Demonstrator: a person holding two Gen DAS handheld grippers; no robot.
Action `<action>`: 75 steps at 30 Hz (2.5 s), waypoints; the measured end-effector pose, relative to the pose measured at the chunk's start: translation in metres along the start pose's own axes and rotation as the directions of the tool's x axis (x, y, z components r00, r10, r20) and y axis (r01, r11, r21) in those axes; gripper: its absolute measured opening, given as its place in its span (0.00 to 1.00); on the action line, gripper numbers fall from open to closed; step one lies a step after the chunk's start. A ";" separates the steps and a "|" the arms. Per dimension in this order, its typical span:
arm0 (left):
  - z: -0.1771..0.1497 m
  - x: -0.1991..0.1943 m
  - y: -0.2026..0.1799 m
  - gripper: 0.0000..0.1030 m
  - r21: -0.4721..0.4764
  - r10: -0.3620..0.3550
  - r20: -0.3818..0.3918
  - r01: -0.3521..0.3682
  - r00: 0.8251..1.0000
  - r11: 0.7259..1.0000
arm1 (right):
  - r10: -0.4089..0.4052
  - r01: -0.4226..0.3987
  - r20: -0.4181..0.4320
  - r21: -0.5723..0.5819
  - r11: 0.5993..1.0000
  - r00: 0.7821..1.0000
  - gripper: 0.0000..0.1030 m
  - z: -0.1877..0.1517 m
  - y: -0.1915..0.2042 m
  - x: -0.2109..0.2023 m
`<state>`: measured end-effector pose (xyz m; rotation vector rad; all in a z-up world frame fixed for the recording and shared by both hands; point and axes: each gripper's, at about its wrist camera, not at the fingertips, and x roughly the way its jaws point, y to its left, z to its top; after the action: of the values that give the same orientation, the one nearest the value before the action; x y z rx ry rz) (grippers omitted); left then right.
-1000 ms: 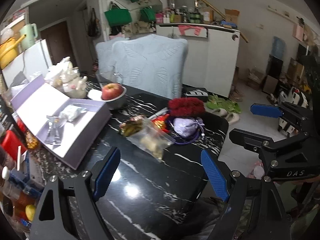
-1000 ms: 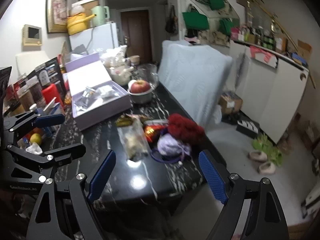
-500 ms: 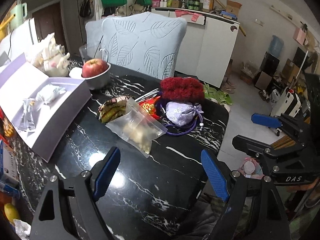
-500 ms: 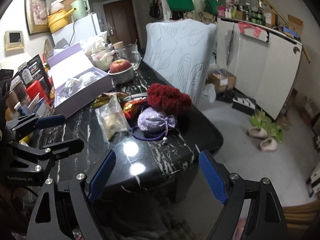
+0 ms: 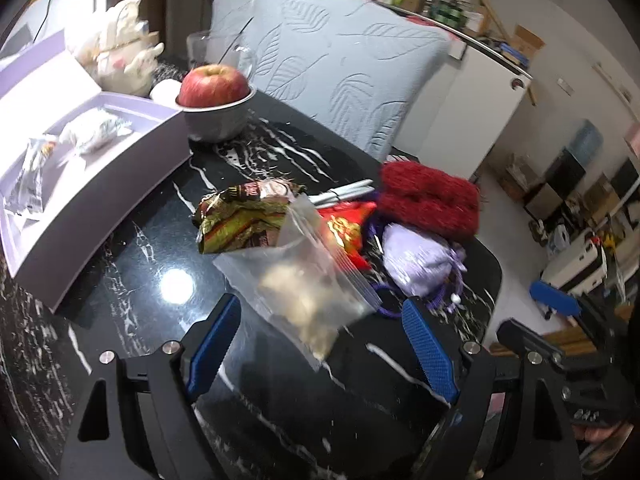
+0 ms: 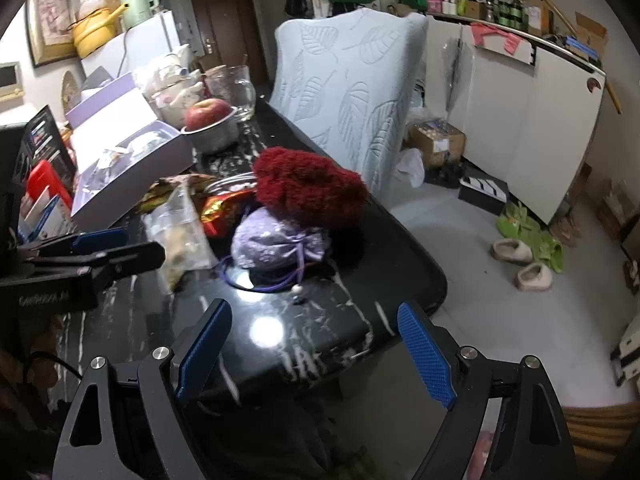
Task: Organize soft objects
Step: 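Grasp the clear bag of food with the left gripper, then grasp the lavender drawstring sachet with the right gripper while the left holds the clear bag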
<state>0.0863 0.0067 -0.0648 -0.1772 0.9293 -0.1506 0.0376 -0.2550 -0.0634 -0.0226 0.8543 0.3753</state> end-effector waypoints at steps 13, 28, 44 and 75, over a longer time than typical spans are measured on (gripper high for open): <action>0.014 0.046 0.012 0.81 -0.099 -0.007 -0.107 -0.003 0.994 0.995 | -0.001 0.002 -0.020 0.039 0.999 1.000 0.83 0.012 -0.017 0.022; 0.001 0.033 0.015 0.43 -0.039 -0.001 -0.093 -0.002 0.996 0.999 | 0.078 -0.077 -0.005 0.066 0.995 0.997 0.96 0.027 -0.013 0.043; -0.025 0.005 0.043 0.43 -0.098 0.030 -0.098 -0.040 0.995 0.994 | 0.104 -0.104 0.003 0.040 0.994 0.995 0.92 0.036 0.020 0.079; -0.051 -0.019 0.055 0.43 -0.127 0.060 -0.083 -0.071 0.995 0.989 | 0.095 -0.102 -0.044 -0.197 0.975 0.994 0.94 -0.014 0.077 0.061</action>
<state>0.0369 0.0604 -0.0912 -0.2619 1.0232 -0.0365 0.0376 -0.1661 -0.1076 -0.1731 0.8505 0.5546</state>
